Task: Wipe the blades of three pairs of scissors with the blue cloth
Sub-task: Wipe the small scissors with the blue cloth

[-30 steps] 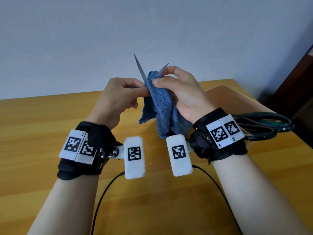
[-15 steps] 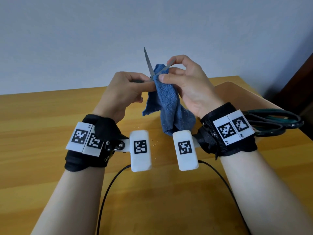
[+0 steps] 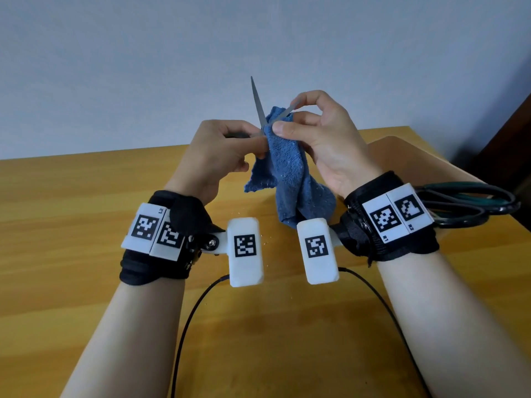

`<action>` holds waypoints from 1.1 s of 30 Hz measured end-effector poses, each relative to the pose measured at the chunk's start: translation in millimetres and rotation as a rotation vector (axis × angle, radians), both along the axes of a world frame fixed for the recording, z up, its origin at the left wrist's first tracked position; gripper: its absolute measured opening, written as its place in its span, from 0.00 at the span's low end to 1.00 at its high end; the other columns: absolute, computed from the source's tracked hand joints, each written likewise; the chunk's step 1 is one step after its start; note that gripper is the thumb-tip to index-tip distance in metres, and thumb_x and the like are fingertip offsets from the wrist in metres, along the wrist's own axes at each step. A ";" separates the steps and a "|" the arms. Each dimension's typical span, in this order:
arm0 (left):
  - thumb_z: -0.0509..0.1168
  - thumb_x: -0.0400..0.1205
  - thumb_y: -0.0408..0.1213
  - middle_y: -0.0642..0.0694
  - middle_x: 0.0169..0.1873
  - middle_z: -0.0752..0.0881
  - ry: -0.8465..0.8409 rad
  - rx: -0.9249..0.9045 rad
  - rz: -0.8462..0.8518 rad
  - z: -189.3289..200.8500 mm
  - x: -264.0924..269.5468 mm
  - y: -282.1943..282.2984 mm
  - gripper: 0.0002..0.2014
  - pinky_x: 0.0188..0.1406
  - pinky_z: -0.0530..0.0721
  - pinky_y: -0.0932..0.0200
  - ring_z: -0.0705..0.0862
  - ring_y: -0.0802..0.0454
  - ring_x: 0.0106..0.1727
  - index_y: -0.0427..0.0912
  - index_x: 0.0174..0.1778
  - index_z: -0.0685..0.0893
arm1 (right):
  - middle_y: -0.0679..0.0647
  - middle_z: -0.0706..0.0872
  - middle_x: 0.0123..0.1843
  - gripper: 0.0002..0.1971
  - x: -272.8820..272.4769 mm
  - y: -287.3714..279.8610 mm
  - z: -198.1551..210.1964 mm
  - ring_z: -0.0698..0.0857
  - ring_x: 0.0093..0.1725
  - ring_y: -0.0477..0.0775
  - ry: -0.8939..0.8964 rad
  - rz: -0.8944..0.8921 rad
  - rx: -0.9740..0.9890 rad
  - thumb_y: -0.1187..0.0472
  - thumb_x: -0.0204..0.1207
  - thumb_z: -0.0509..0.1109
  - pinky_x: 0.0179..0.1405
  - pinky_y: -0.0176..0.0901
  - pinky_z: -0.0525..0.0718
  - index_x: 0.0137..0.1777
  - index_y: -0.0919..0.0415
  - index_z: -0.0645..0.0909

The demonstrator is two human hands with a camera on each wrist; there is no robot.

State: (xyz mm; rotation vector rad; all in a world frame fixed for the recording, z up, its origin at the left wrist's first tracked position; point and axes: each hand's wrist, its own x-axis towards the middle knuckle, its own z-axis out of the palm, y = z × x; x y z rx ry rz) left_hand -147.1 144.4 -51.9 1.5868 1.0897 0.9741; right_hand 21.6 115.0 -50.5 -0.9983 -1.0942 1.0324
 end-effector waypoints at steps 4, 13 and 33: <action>0.74 0.79 0.30 0.49 0.28 0.85 0.026 0.009 -0.025 1.2 -0.6 0.4 0.05 0.33 0.77 0.63 0.73 0.60 0.24 0.31 0.45 0.91 | 0.61 0.90 0.42 0.17 -3.1 0.5 -2.0 0.90 0.45 0.59 0.008 -0.022 -0.005 0.73 0.72 0.78 0.46 0.47 0.89 0.54 0.61 0.74; 0.79 0.76 0.36 0.50 0.28 0.80 0.035 0.015 -0.016 3.0 -3.5 0.9 0.12 0.33 0.79 0.64 0.73 0.59 0.27 0.29 0.46 0.90 | 0.64 0.88 0.46 0.19 1.5 2.3 0.9 0.90 0.42 0.57 0.087 -0.158 0.003 0.71 0.72 0.79 0.42 0.47 0.90 0.55 0.63 0.73; 0.77 0.77 0.34 0.57 0.22 0.80 0.069 0.016 -0.004 0.7 -2.7 2.1 0.06 0.31 0.77 0.63 0.74 0.61 0.27 0.34 0.42 0.91 | 0.62 0.88 0.43 0.20 -6.1 2.2 -2.5 0.89 0.43 0.59 0.086 -0.049 -0.034 0.75 0.70 0.78 0.46 0.48 0.89 0.59 0.62 0.79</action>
